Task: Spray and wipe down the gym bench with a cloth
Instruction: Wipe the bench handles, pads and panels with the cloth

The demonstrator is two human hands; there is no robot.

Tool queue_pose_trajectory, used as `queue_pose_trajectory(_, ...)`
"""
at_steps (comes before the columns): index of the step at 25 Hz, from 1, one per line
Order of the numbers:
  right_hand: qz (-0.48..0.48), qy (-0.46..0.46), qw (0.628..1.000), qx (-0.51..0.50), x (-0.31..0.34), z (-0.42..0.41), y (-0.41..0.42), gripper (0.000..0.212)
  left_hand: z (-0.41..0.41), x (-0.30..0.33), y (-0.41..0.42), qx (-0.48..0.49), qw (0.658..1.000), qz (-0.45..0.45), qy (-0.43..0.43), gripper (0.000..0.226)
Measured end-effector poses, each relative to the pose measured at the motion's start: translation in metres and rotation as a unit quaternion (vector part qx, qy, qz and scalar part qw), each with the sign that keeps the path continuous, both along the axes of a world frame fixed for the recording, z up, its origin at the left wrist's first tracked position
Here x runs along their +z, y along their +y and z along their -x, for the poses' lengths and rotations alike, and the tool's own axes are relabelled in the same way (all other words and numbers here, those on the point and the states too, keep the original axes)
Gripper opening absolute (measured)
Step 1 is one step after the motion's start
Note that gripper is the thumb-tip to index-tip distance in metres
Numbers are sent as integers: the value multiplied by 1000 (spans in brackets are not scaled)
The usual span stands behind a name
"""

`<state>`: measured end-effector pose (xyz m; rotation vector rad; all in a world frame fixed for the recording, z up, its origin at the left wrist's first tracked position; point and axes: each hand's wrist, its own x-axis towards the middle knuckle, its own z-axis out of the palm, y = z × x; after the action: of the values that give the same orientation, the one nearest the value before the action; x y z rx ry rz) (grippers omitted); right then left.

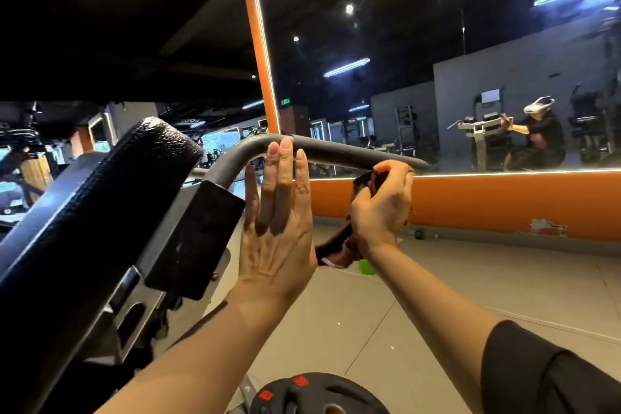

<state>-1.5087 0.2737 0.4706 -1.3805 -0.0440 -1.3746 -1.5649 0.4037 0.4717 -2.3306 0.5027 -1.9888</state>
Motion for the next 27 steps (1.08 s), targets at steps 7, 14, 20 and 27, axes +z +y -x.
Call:
queue_pose_trajectory(7, 277, -210, 938, 0, 23, 20, 18, 41, 14, 0, 5, 64, 998, -10, 22, 88)
queue_pose_trajectory(14, 295, -190, 936, -7, 38, 32, 8, 24, 16, -8, 3, 53, 993, -10, 104, 93)
queue_pose_trajectory(20, 279, -27, 957, -74, 10, 9, -35, 25, 21, -12, 6, 0, 995, 11, 103, 90)
queue_pose_trajectory(27, 282, -33, 938, 198, -1, 69, -12, 26, 42, -5, -7, -103, 983, -41, 147, 62)
